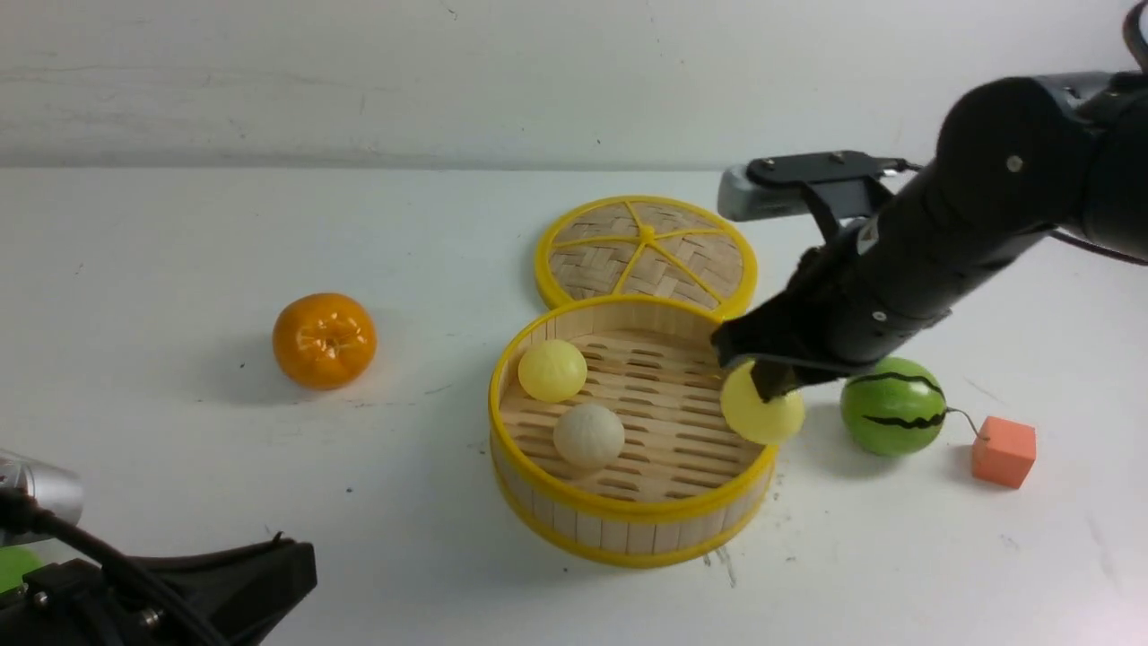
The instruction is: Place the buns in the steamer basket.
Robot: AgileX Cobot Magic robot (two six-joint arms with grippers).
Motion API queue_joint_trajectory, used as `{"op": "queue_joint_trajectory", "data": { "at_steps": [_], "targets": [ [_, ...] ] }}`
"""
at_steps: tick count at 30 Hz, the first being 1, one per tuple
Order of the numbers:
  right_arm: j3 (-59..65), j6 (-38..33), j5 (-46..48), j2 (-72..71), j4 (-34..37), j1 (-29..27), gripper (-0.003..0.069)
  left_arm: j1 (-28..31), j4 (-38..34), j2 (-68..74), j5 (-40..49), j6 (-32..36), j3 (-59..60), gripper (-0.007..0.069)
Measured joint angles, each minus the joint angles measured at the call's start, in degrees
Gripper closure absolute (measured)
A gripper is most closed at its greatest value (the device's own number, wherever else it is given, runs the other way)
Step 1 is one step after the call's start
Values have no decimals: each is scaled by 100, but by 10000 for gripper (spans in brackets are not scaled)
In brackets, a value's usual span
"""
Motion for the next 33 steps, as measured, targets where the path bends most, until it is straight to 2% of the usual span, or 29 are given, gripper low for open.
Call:
{"op": "queue_joint_trajectory", "data": {
  "at_steps": [8,11,19,22,24,27,28,29,31,32,33],
  "targets": [
    [-384,0,-570,1036,-58,76,636,0,0,0,0,0,0,568],
    [-384,0,-631,1347,-66,76,564,0,0,0,0,0,0,568],
    [-402,380,-486,833,100,76,190,0,0,0,0,0,0,558],
    [-402,385,-70,117,119,76,137,0,0,0,0,0,0,554],
    [-342,402,278,-392,45,76,144,0,0,0,0,0,0,553],
    [13,628,774,-1492,-186,76,230,0,0,0,0,0,0,550],
    [45,628,774,-1560,-202,76,230,0,0,0,0,0,0,550],
    [337,826,919,-2016,-311,76,309,0,0,0,0,0,0,550],
    [765,996,980,-2631,-435,76,410,0,0,0,0,0,0,546],
    [809,1009,985,-2745,-450,76,421,0,0,0,0,0,0,546],
    [1121,1086,985,-3139,-483,76,491,0,0,0,0,0,0,544]
  ]
}}
